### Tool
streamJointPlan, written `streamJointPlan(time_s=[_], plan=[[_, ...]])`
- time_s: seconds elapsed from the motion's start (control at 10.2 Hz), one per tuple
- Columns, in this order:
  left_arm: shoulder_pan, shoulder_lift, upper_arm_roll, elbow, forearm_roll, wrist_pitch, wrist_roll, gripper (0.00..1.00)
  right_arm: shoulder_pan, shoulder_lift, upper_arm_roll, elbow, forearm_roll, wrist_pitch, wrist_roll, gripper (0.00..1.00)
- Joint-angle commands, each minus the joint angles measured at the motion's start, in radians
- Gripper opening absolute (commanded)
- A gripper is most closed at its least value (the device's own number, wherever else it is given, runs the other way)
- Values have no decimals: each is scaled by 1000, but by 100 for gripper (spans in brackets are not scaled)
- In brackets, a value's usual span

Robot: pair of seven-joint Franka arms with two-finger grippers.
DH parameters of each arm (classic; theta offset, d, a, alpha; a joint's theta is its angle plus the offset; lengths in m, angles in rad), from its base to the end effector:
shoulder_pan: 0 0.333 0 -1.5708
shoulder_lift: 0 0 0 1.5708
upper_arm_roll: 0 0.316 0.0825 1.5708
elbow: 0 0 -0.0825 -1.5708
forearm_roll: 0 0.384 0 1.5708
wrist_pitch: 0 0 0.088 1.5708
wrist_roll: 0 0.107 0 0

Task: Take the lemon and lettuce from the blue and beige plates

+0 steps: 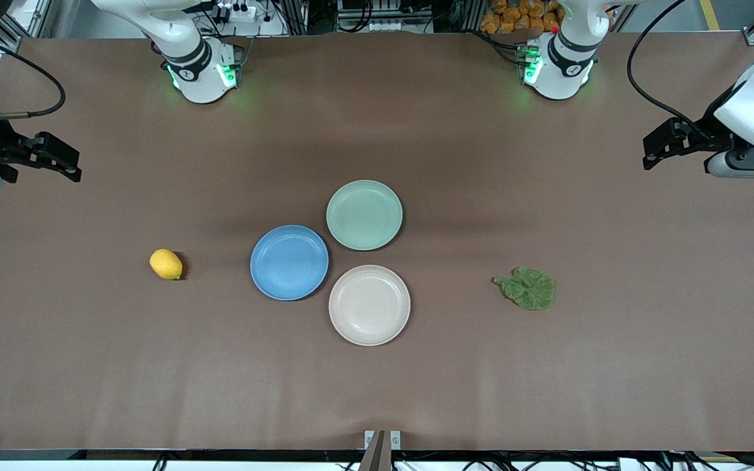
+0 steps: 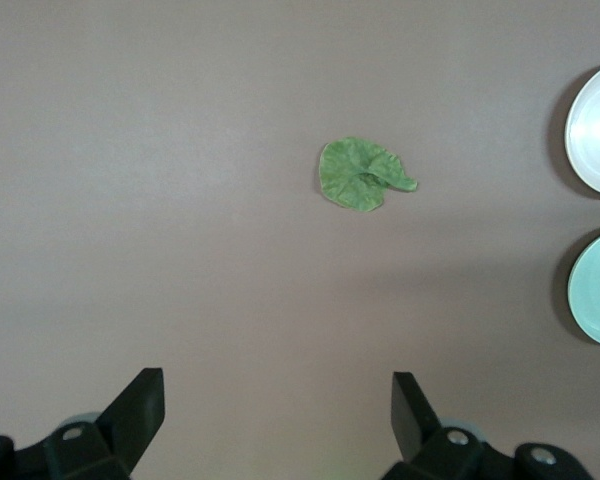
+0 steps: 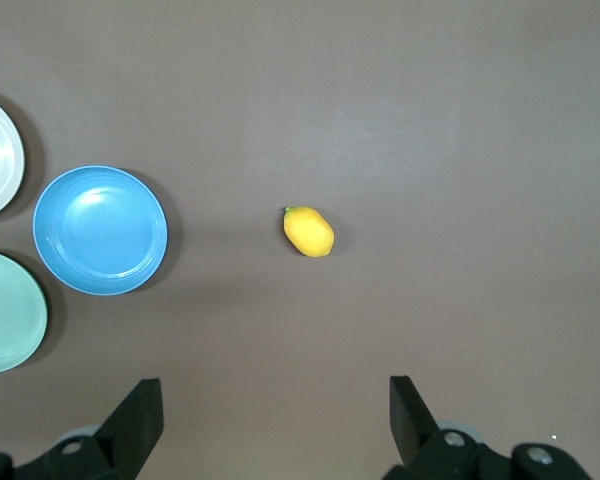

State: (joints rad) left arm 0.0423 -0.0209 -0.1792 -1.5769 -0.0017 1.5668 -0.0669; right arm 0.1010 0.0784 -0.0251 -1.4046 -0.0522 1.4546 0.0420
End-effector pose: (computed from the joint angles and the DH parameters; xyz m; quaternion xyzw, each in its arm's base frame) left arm 0.5426 -0.0760 0.6326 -0.9994 0.0350 -0.0053 0.0005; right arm 0.5660 0.0376 0.6481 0.9994 0.0143 -0.0126 0.0277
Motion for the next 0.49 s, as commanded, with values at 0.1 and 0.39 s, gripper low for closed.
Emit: streamJointPlan(time_s=[0.1, 0.39], plan=[[10, -24, 0, 2, -12, 9, -7, 100, 0, -23, 2, -22, -20, -6, -4, 100], [10, -21, -2, 23, -12, 7, -7, 100, -4, -20, 1, -22, -20, -7, -4, 100]])
